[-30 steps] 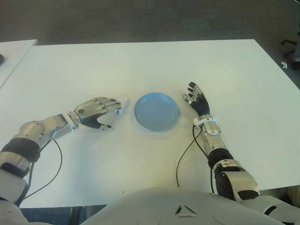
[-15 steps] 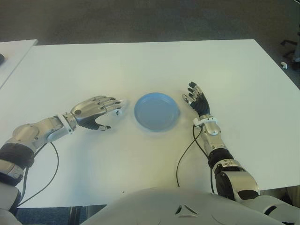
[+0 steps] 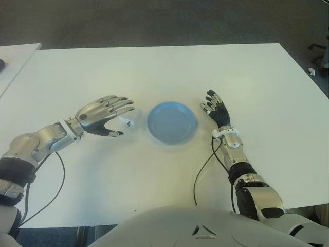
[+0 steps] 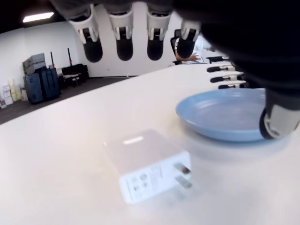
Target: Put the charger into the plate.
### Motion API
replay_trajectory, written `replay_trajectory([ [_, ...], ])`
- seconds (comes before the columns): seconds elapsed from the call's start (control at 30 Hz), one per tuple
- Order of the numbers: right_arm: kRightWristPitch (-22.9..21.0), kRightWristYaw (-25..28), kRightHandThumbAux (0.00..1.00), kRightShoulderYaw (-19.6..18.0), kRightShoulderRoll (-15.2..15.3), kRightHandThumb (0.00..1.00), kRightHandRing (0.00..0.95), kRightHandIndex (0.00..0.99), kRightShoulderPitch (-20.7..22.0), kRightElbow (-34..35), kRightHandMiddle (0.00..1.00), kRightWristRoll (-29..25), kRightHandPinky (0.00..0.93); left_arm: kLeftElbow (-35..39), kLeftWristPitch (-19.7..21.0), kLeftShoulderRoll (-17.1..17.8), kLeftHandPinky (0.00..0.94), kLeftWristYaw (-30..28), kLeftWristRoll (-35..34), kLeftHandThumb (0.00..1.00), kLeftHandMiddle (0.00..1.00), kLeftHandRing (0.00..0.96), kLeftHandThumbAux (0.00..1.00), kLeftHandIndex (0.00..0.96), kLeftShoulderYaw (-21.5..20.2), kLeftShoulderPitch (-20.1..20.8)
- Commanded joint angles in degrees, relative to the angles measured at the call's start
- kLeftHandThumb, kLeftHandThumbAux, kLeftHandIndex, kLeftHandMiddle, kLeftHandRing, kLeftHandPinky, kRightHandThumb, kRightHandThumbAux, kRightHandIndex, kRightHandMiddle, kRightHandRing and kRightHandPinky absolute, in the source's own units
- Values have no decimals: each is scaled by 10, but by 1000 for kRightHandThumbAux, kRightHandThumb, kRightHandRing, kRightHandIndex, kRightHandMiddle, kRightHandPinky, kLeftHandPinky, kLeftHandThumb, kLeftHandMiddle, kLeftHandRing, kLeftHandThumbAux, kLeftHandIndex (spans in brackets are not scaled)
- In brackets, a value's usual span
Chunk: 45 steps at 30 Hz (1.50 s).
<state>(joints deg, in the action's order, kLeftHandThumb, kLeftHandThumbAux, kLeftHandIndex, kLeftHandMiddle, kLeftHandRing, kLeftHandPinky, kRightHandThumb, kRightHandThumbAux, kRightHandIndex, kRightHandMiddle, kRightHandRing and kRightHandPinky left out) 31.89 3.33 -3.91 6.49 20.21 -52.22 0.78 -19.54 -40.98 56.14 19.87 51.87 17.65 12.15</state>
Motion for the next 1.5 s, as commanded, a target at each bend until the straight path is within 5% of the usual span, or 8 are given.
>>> replay_trajectory([
  [0.03,-7,-6,691,2,0,113,92,0,-9,-20,97,8,65,-11,32,-35,0,20,5,19,7,0,413,0,-13,23],
  [0.37,10,-14,700,3,1,129,105,0,-5,-35,116,13,69,-12,130,-103,0,68,6,126,1,0,366,0,-33,22],
  [0.63,22,-19,699,7,3,119,106,0,-5,-44,122,20,57,0,269,-212,0,47,1,204,0,0,305,0,-25,3],
  [1.1,33,-12,674,7,4,124,91,0,-3,-52,105,20,39,-2,492,-332,0,-22,0,241,31,0,205,0,-16,-7],
  [1.5,32,-5,645,5,1,143,93,0,-2,-53,101,15,59,41,616,-368,0,-68,15,225,12,0,179,0,5,-24],
])
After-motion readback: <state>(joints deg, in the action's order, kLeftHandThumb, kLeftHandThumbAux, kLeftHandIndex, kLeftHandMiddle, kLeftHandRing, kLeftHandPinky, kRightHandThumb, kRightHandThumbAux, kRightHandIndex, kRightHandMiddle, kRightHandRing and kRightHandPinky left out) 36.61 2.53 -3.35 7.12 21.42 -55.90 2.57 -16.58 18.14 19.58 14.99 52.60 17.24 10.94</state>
